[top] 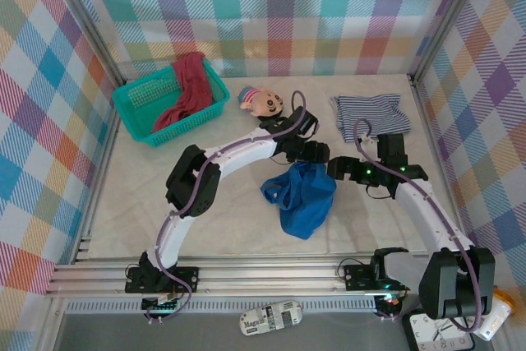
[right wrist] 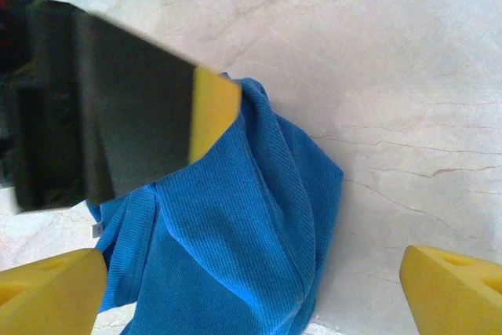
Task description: Fold and stack the tank tops
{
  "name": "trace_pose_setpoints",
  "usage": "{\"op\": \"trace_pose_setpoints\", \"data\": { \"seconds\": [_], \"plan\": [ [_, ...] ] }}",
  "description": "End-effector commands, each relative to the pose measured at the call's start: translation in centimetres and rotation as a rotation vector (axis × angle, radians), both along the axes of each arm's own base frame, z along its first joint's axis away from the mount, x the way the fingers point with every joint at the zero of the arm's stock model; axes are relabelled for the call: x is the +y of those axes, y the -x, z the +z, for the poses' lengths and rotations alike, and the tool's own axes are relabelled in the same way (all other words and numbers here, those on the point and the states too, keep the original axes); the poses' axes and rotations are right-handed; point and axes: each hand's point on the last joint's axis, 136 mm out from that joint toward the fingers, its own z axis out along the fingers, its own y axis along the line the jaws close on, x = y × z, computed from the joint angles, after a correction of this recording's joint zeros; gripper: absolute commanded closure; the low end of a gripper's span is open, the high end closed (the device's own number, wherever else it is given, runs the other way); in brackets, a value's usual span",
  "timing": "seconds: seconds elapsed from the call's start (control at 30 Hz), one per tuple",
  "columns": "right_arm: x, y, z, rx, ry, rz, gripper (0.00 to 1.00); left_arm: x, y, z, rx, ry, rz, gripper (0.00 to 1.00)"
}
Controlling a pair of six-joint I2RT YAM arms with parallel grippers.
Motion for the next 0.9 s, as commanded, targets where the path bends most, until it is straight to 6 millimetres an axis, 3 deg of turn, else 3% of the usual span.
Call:
{"op": "trace_pose_setpoints", "data": {
  "seconds": [0.0, 0.13, 0.23, 0.47, 0.6, 0.7, 0.87],
  "plan": [
    [0.6, 0.0, 0.8, -0.044, -0.029, 0.038, 0.06, 3.7, 1.9, 5.1, -0.05, -0.049, -0.088, 0.22],
    [1.7, -0.9, 1.5, -0.066, -0.061, 0.076, 0.09, 8.0, 2.8, 6.2, -0.054, -0.11, -0.074, 0.2],
    [3.2, -1.5, 2.0, -0.084, -0.062, 0.131, 0.1, 11.1, 3.8, 6.0, -0.024, -0.132, -0.046, 0.21],
    [7.9, -2.3, 1.8, -0.075, -0.043, 0.268, 0.22, 14.1, 8.4, -0.1, 0.11, -0.122, -0.021, 0.3],
    [10.6, -2.3, 1.2, -0.067, -0.034, 0.324, 0.31, 14.6, 8.6, -2.7, 0.142, -0.065, 0.031, 0.37],
    [12.4, -2.5, 0.8, -0.059, -0.045, 0.347, 0.34, 13.9, 8.2, -3.9, 0.163, -0.019, 0.038, 0.43],
    [12.7, -2.8, -2.6, 0.042, 0.048, 0.325, 0.36, 13.0, 7.9, -4.8, 0.183, -0.001, 0.024, 0.48]
  ]
}}
